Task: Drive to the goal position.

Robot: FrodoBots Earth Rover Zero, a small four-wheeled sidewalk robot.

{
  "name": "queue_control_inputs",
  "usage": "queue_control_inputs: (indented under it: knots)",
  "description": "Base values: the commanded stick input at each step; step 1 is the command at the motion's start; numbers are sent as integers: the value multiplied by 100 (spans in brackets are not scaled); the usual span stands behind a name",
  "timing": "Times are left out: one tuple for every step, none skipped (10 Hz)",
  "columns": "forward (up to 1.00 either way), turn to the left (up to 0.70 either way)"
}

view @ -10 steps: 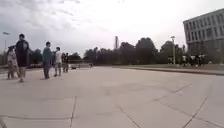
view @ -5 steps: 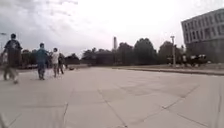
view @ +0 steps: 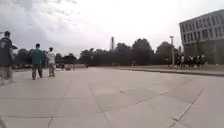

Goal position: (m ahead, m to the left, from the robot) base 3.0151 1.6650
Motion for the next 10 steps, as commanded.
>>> queue_control_inputs:
  knots:
    - [70,0]
    - [70,2]
    - [70,4]
    - [70,7]
    - [70,25]
    - [70,33]
    - [70,27]
    - [70,18]
    - [70,9]
    - [70,0]
